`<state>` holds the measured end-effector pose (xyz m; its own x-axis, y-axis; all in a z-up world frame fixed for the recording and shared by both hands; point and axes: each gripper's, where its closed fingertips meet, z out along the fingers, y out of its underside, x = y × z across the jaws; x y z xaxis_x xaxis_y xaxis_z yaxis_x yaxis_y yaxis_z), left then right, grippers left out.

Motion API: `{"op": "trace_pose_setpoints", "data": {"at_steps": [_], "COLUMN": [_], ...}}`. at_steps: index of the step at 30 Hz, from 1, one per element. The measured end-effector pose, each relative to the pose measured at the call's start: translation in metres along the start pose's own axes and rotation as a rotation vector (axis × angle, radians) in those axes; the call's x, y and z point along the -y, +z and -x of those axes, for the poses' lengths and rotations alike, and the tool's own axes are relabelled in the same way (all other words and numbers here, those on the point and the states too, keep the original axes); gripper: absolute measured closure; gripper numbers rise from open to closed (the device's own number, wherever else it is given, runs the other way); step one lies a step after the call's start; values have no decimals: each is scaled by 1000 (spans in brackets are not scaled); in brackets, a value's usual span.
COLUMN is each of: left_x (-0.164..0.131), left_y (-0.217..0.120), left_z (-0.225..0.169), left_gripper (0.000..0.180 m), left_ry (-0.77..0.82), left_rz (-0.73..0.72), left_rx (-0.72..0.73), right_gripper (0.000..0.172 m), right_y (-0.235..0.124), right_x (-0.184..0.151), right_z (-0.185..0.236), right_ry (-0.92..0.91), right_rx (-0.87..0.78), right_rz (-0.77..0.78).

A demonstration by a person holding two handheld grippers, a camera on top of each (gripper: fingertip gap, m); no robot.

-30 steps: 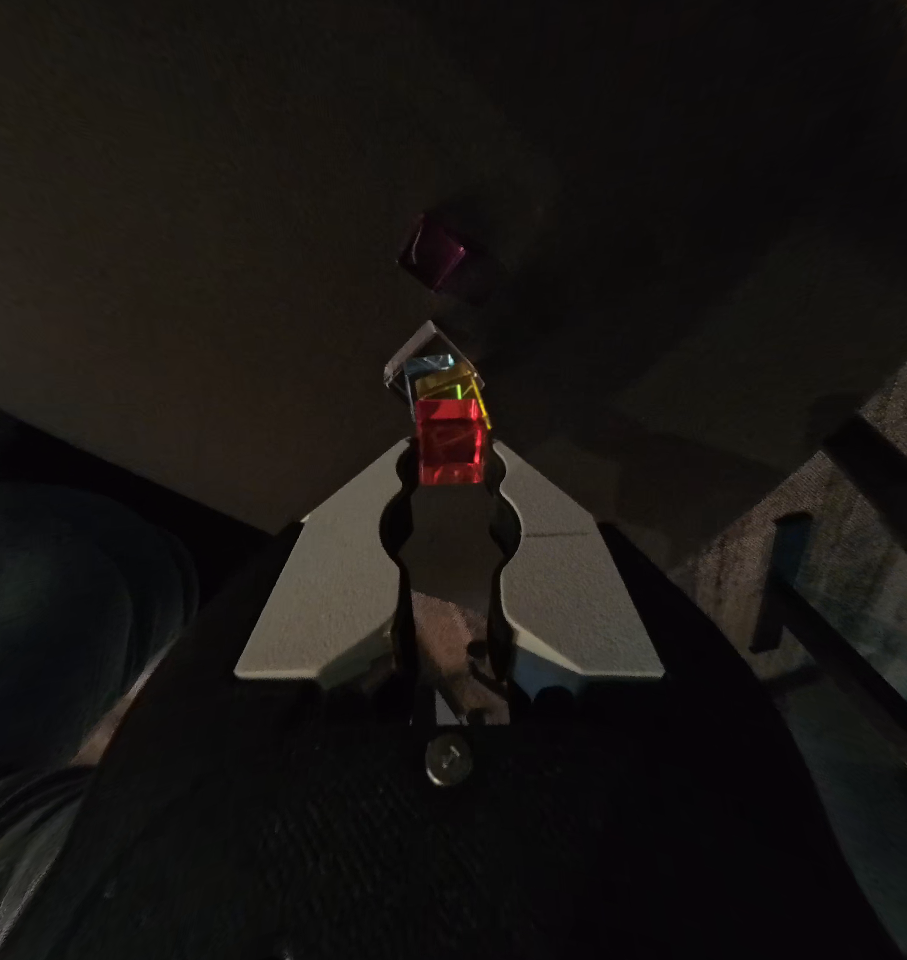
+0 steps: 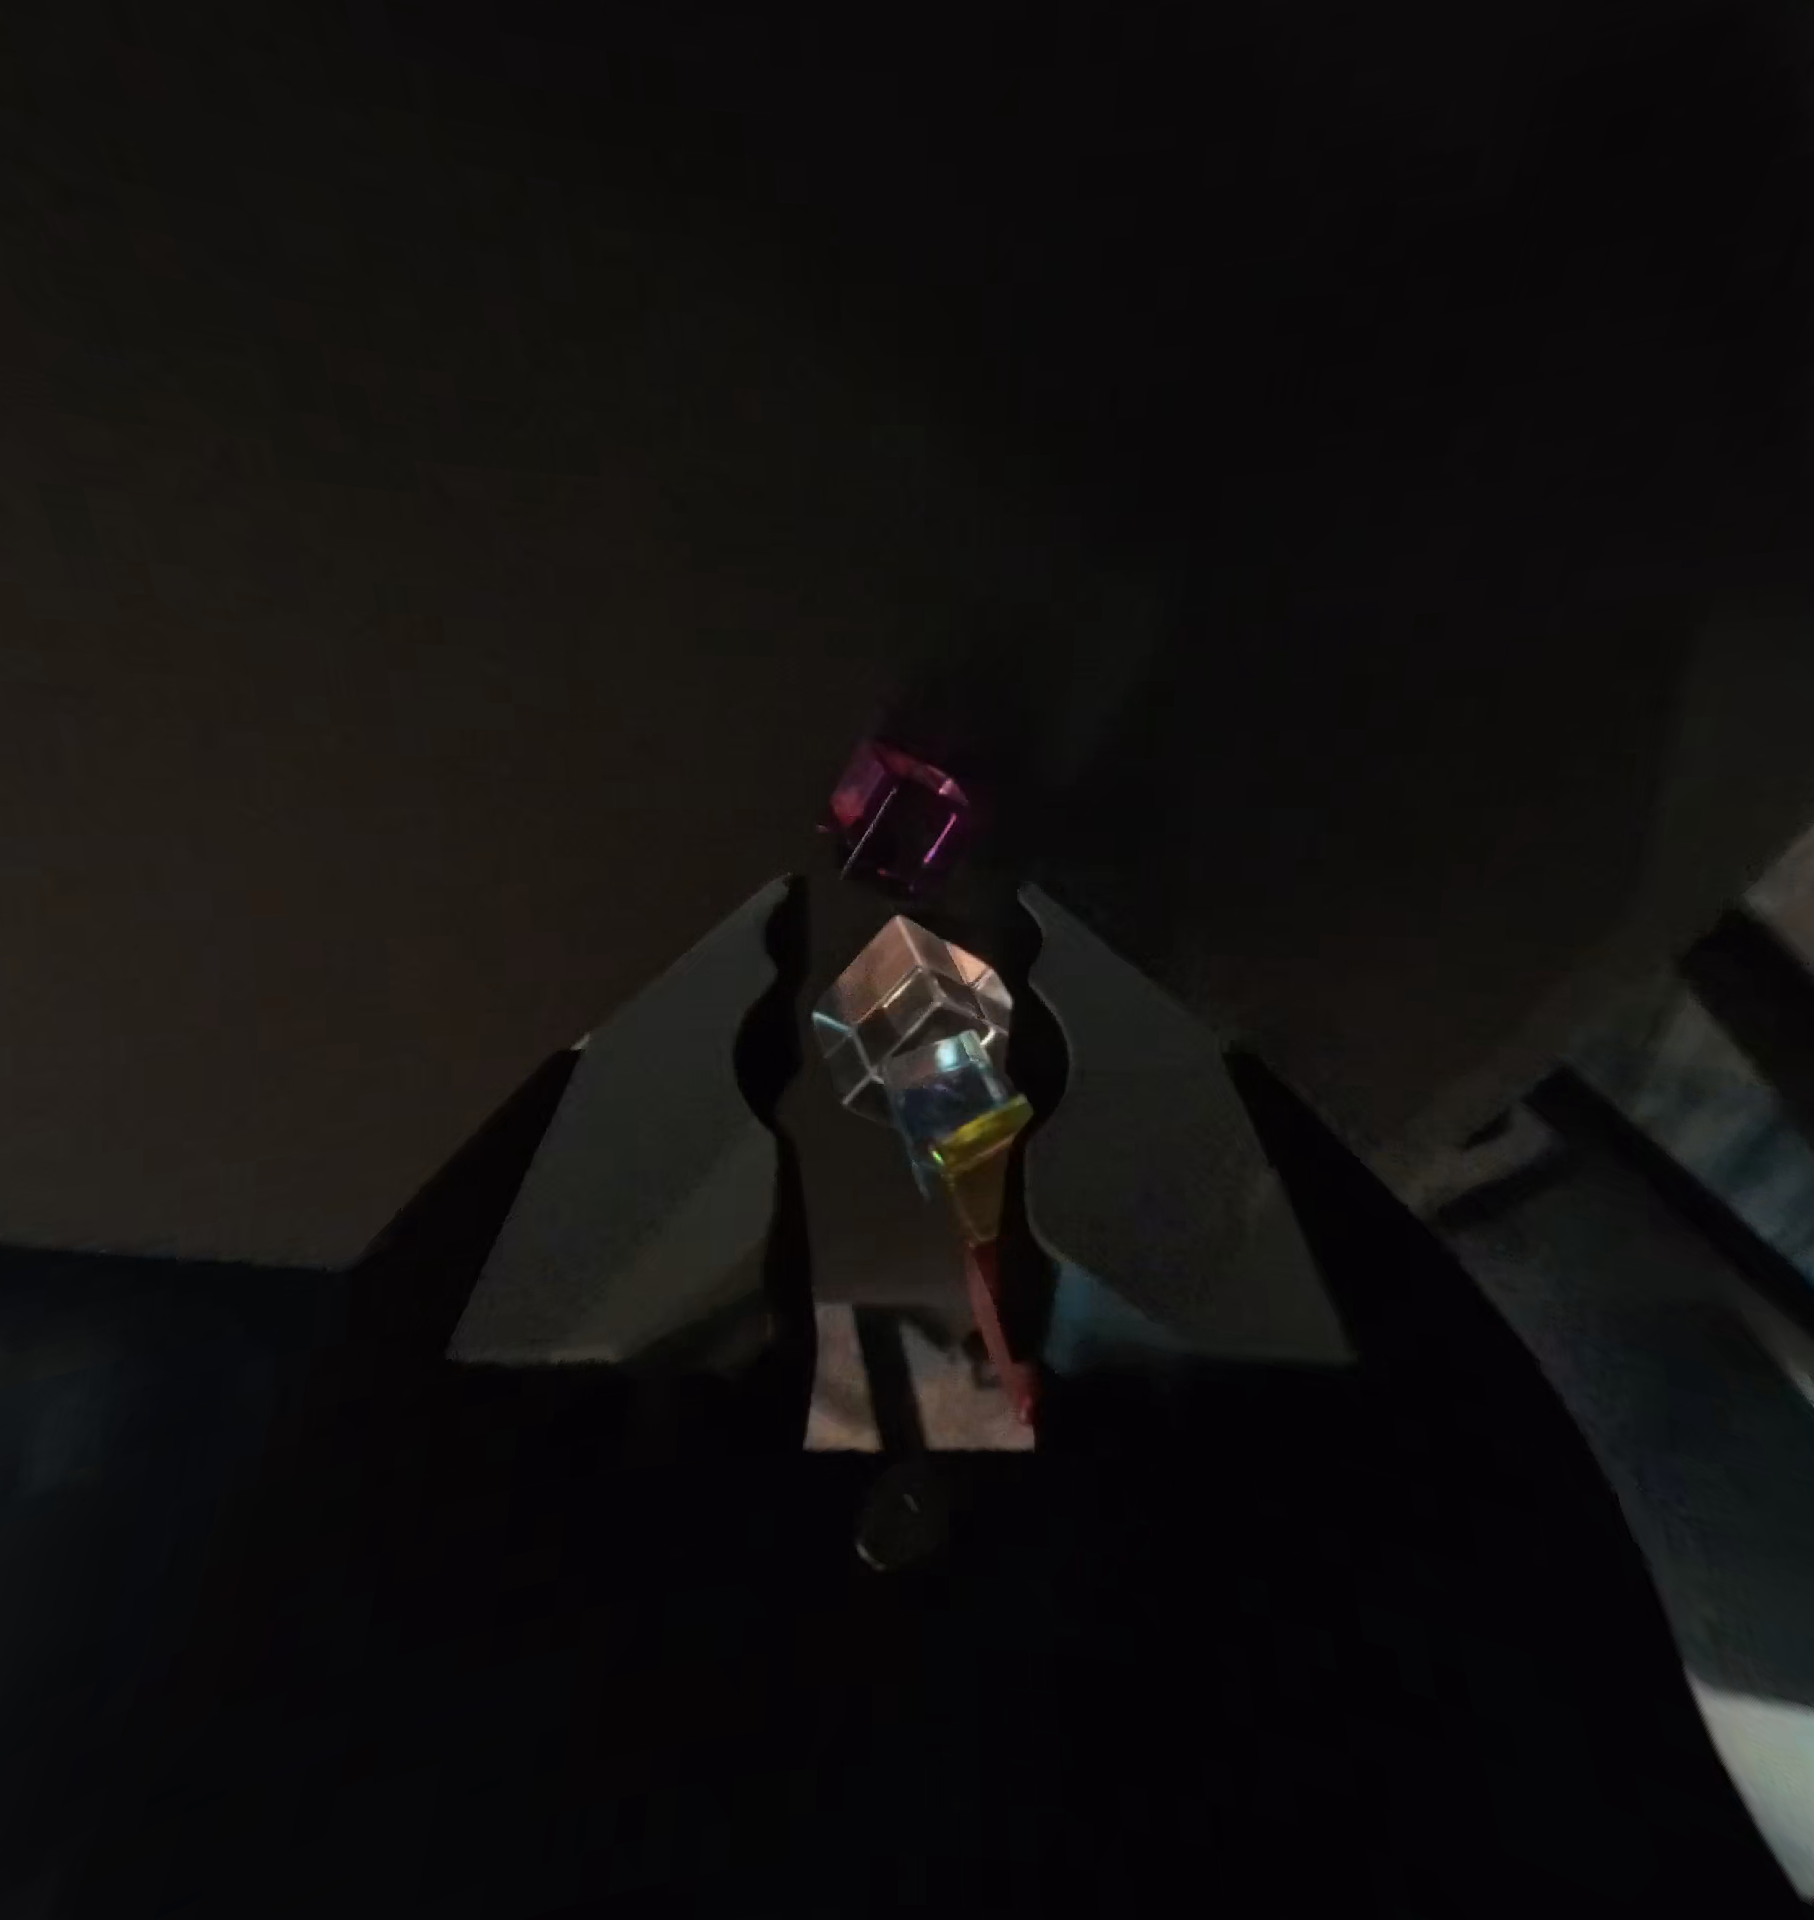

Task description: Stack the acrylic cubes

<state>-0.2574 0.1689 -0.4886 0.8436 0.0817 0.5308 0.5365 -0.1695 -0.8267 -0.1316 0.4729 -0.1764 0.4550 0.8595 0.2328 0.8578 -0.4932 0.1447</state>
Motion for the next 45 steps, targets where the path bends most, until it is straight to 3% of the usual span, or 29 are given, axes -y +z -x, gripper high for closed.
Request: {"op": "trace_pose_setpoints", "data": {"at_steps": [4,10,13,17,22,25,29,34,45], "left_x": [0,1,2,1,2,2,2,1,0], "left_y": [0,0,0,0,0,-1,0,0,1], "left_z": [2,2,3,3,1,1,0,-1,-1], "left_gripper": [118,117,117,118,119,118,118,118,118], "left_ry": [1,-10,-17,-19,-15,-17,-14,-10,2], "left_rz": [5,-5,-9,-6,-7,-11,-9,-5,-3], "left_rx": [14,6,5,3,2,0,1,1,1], "right_gripper": [139,136,145,148,145,146,146,147,146], "right_y": [17,28,26,10,-37,-72,-96,-97,-82], "right_x": [-9,-2,0,-3,-11,-24,-56,-78,-79], "right_z": [1,1,2,14,31,28,2,-21,-34], "right_ry": [48,113,102,-18,-145,-249,-432,-398,-330], "right_rx": [-12,18,25,37,55,45,-88,-104,-30], "right_rz": [137,152,141,100,-71,-167,-132,-66,-61]}}
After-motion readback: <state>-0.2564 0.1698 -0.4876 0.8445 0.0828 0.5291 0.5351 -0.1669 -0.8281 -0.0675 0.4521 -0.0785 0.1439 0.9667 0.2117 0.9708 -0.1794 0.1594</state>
